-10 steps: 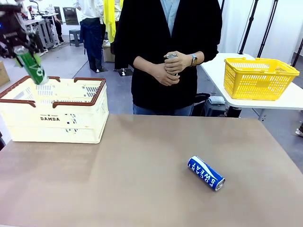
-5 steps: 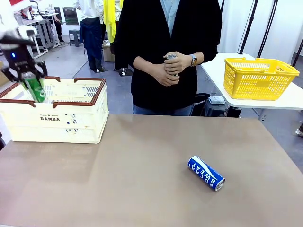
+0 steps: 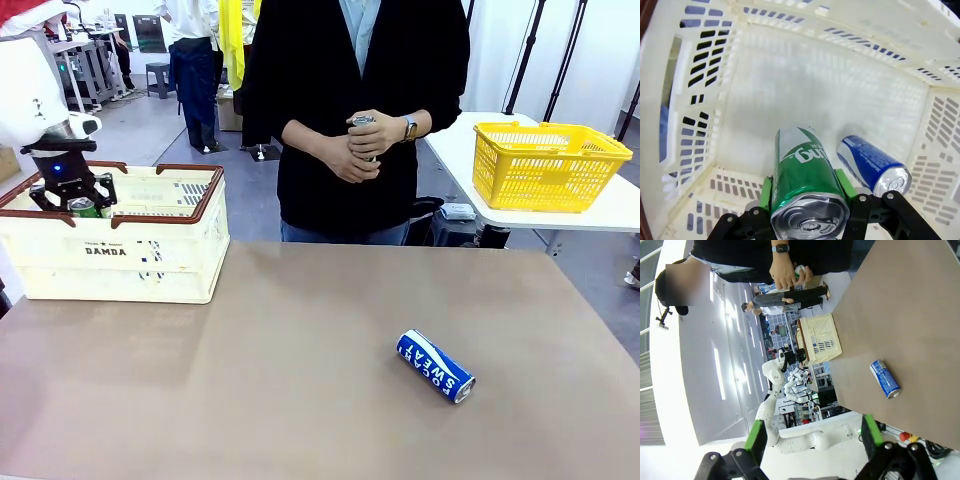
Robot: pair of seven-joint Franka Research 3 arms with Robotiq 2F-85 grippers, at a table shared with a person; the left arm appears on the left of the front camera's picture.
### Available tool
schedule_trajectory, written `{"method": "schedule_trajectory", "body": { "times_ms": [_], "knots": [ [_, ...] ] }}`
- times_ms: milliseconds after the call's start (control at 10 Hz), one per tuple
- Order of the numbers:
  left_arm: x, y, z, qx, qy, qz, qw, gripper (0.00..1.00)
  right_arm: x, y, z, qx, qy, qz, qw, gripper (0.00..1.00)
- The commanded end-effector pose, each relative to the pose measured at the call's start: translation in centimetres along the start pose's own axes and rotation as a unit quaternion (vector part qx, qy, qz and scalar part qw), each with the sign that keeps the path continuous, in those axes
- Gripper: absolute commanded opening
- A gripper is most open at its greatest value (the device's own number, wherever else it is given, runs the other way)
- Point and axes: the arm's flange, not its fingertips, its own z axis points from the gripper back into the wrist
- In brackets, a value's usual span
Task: Place the drinks into the Shopping basket.
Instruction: Pick up one drink and place it into the Shopping basket.
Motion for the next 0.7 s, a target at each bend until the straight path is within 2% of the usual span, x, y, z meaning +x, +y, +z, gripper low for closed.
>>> {"method": "schedule_trajectory", "body": {
  "times_ms": [0, 400, 500, 600],
  "knots": [
    [-0.1, -0.4, -0.1, 0.024, -0.020, 0.011, 0.999, 0.00, -0.3, 0.5, 0.0, -0.001, 0.004, -0.009, 1.000, 1.00],
    [0.3, -0.9, -1.4, 0.016, -0.006, 0.012, 1.000, 0.00, -0.3, 0.5, 0.0, -0.001, 0.004, -0.009, 1.000, 1.00],
    [0.4, -0.8, -1.2, 0.012, -0.005, 0.014, 1.000, 0.29, -0.3, 0.5, 0.0, -0.001, 0.004, -0.009, 1.000, 1.00],
    [0.4, -0.7, -1.0, 0.013, -0.005, 0.014, 1.000, 0.87, -0.3, 0.5, 0.0, -0.001, 0.004, -0.009, 1.000, 1.00]
  ]
}}
